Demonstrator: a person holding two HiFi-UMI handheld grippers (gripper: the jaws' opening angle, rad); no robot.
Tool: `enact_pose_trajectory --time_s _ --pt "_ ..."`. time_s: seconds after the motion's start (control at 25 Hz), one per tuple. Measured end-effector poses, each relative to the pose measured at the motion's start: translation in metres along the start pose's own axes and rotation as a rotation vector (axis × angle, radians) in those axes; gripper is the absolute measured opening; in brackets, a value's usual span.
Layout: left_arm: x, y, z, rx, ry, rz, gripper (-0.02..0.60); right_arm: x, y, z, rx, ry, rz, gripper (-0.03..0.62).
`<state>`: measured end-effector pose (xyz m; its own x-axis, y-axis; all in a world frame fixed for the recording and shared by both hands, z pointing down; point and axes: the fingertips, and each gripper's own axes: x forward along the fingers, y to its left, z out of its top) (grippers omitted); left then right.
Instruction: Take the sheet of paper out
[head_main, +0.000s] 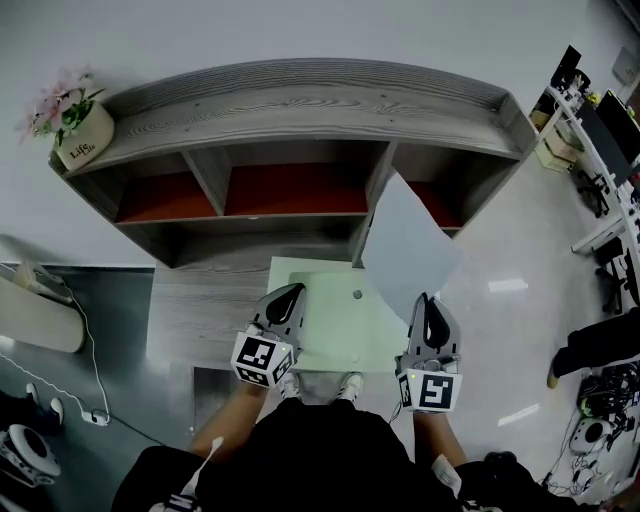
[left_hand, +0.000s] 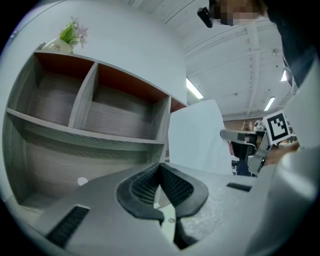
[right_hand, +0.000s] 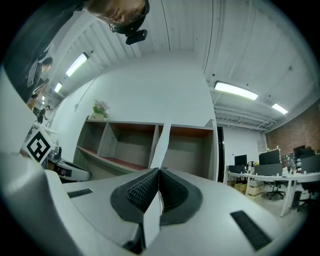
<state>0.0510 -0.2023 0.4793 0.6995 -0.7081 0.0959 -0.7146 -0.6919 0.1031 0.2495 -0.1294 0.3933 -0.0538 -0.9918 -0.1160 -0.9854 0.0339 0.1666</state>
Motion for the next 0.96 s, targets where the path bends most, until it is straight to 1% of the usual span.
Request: enact_pose_trajectory --time_s 0.48,0.76,0.96 --pt "0.004 -0.006 0.004 0.003 -0.005 -0.012 0.006 -0.007 -0.009 0.009 -0.007 -0.027 -0.039 0.022" --pt "0.007 -0.013 0.004 0.008 -0.006 -0.027 0.006 -0.015 -0.015 0.016 0.000 -0.060 -0.066 0.022" --pt "0.008 -0.015 0.006 0.009 -0.006 -0.027 0.006 -0.017 -0.018 0.024 -0.004 -0.081 -0.070 0.021"
